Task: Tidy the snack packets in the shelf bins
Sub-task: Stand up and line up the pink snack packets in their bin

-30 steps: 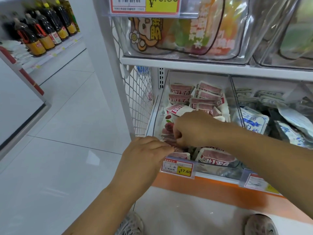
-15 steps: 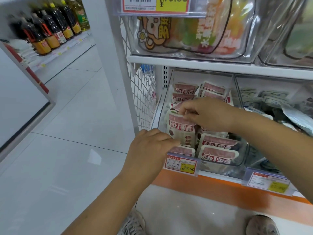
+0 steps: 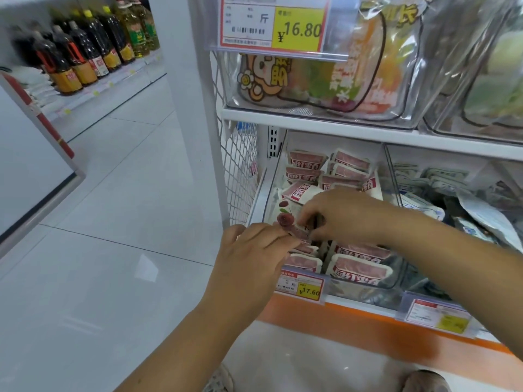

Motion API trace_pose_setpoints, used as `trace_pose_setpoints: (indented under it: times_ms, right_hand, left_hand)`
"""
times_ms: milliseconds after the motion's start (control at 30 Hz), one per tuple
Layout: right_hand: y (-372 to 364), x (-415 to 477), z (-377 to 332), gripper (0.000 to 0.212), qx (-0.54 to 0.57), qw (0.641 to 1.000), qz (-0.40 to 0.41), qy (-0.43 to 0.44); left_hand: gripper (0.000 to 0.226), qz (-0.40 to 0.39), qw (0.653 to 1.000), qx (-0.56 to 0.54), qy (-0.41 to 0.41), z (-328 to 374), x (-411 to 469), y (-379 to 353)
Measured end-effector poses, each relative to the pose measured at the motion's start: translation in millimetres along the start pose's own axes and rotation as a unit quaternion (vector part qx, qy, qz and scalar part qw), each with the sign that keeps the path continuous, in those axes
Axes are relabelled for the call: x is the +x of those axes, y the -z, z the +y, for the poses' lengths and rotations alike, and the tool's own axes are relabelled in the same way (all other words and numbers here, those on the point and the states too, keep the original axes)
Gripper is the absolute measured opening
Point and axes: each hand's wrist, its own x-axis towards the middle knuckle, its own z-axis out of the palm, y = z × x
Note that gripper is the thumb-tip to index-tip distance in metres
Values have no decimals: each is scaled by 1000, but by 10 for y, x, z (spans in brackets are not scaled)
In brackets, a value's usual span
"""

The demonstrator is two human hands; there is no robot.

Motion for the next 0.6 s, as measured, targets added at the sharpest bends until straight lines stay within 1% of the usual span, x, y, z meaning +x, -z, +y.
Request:
trace_pose_setpoints:
  times_ms: [67, 133, 200, 267, 300, 400, 467, 533, 600]
  right_hand:
    - [-97, 70, -49, 24, -78, 997, 24, 0]
    - [-142, 137, -69, 34, -122, 991, 52, 0]
    - [-136, 192, -83, 33, -150, 986, 74, 8]
    - [-90, 210, -73, 30, -143, 985, 92, 2]
    - [-43, 205, -54, 30, -126, 987, 104, -15]
    - [165, 227, 127, 32, -78, 982, 145, -87]
    - [242, 248, 260, 30, -50, 976, 168, -128]
    - [205, 241, 301, 24, -38, 977, 173, -120]
    - [70, 185, 272, 21, -45, 979, 181, -79]
  left_hand:
    - [34, 0, 1000, -1, -10, -12, -10, -1]
    - [37, -6, 1000, 5, -16, -14, -28, -5]
    - [43, -16, 1000, 15, -14, -10, -48, -1]
    - [45, -24, 999, 21, -15, -2, -52, 2]
    - [45, -26, 999, 21, -17, 3, -49, 3]
    - [45, -37, 999, 27, -19, 38, -33, 12]
    - [46, -46, 998, 44, -28, 51, -30, 0]
    - [44, -51, 997, 50, -36, 50, -25, -27]
    - [34, -62, 997, 42, -27, 48, -8, -42]
